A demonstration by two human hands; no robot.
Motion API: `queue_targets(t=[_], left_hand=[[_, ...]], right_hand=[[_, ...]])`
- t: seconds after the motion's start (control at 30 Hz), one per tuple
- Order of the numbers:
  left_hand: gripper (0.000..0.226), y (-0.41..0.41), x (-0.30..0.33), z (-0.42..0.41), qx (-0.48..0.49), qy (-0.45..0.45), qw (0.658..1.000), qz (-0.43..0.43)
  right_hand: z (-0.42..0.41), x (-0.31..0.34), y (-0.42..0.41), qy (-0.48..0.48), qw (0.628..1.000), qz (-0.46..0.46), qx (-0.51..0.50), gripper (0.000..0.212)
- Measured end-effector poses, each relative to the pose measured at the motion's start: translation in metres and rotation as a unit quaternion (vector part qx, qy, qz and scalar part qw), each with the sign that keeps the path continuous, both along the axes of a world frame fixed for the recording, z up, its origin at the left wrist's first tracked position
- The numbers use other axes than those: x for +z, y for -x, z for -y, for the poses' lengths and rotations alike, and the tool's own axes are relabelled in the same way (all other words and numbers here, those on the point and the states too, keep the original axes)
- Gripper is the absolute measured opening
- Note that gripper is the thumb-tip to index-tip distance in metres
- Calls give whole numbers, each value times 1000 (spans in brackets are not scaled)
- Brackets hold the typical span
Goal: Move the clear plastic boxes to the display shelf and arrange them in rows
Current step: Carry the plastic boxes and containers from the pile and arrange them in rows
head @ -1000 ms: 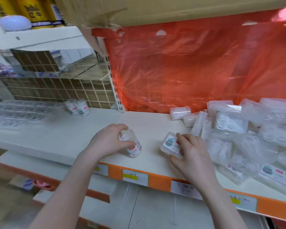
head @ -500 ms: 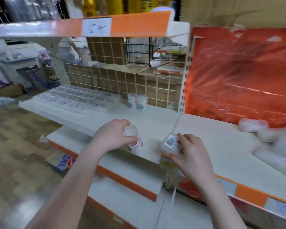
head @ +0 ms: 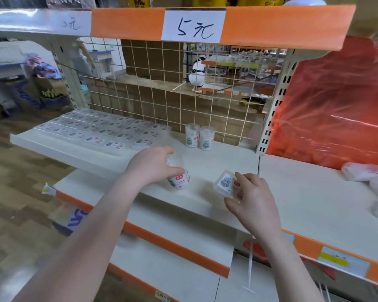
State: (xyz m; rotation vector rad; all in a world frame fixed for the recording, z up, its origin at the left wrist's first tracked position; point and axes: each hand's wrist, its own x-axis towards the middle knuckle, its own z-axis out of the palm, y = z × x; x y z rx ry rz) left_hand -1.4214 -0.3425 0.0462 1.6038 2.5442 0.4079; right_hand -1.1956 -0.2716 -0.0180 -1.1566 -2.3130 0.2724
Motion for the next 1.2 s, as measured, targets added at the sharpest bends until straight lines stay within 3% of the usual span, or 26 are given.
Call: queue_targets(t=[0.23,0.4,0.5,1.2], left_hand=[[57,11,10,-69,-16,21,999,-36],[64,7,17,-125,-56,64,996,-38],[45,-2,22,-152,-93,60,993,-38],[55,-18,16,-277,-229,132,944,-197]], right_hand=[[-55,-9,19,12,999,-2,-32,59],[-87,-10,14,23,998,3,-63,57],[-94,-13,6,31,996,11,-84,57],[-110,-31,13,14,991,27,-127,48]])
